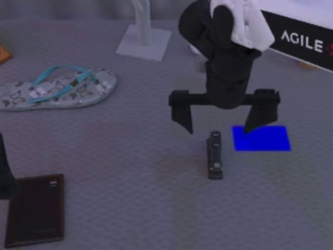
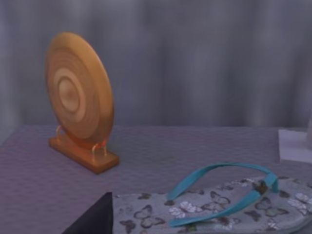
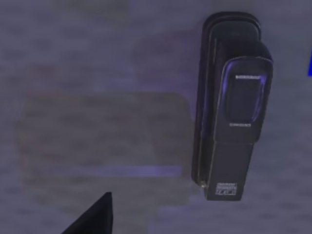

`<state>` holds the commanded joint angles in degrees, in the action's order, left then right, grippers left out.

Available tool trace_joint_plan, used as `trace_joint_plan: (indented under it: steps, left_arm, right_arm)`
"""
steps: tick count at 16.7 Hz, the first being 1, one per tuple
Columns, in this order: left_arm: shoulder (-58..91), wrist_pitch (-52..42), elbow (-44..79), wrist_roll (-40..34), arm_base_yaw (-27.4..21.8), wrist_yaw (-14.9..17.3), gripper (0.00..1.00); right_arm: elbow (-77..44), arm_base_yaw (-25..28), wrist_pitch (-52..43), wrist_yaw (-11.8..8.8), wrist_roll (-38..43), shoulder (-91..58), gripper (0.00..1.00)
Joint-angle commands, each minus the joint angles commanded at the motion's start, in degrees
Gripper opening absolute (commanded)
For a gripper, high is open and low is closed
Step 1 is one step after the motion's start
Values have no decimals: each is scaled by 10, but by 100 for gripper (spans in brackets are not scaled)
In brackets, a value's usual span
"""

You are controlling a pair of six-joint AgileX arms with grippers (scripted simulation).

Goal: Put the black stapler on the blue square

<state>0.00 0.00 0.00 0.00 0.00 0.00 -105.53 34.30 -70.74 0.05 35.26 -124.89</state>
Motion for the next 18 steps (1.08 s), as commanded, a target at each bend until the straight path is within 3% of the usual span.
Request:
trace_joint_plan:
  steps: [6,11,18]
  left_arm:
    - [0,0,0,0,0,0,100]
    - [0,0,0,0,0,0,100]
    - [0,0,0,0,0,0,100]
  right_arm:
    - [103,2,142,0,3,-34,100]
    - [118,3,159,0,4,-40,100]
    - [118,3,159,0,4,-40,47]
